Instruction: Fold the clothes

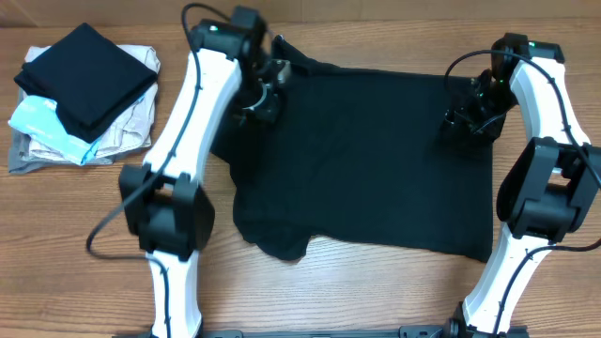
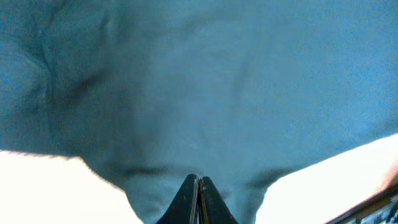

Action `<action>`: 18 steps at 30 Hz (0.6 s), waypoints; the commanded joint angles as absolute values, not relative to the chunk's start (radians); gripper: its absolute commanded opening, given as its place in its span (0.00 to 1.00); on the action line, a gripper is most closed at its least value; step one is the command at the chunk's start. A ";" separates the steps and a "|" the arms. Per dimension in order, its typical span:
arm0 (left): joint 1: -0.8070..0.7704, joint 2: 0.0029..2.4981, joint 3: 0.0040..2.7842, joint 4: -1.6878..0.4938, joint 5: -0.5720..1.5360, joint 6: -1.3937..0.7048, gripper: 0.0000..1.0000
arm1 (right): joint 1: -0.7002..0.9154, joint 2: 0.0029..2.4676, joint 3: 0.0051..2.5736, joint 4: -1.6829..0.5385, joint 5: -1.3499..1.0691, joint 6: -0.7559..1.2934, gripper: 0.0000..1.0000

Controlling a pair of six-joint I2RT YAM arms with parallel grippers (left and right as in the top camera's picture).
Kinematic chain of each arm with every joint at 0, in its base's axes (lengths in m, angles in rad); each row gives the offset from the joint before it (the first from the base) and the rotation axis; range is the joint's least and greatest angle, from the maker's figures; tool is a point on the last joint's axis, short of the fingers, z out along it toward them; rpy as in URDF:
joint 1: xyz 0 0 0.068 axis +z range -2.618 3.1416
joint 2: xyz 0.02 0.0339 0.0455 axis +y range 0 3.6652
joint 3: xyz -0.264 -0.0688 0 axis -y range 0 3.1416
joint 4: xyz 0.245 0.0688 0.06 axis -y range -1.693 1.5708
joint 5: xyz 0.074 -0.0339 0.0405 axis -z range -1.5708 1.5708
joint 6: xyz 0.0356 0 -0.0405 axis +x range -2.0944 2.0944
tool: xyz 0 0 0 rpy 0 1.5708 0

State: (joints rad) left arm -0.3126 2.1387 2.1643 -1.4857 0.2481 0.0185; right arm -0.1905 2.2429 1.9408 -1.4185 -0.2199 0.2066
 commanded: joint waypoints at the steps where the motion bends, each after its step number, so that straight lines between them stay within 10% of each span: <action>1: -0.372 1.977 2.167 -1.518 0.112 -0.052 0.05 | -0.197 2.209 1.937 -1.432 -0.208 0.201 0.56; 18: -0.430 1.452 1.435 -1.196 -0.031 -0.321 0.04 | -0.459 2.110 1.936 -1.492 -0.098 0.289 0.46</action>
State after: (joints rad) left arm -0.4370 1.4265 1.5551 -1.2591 -0.0116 -0.2428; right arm -0.4458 2.1380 1.9369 -1.4967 -0.1184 0.2733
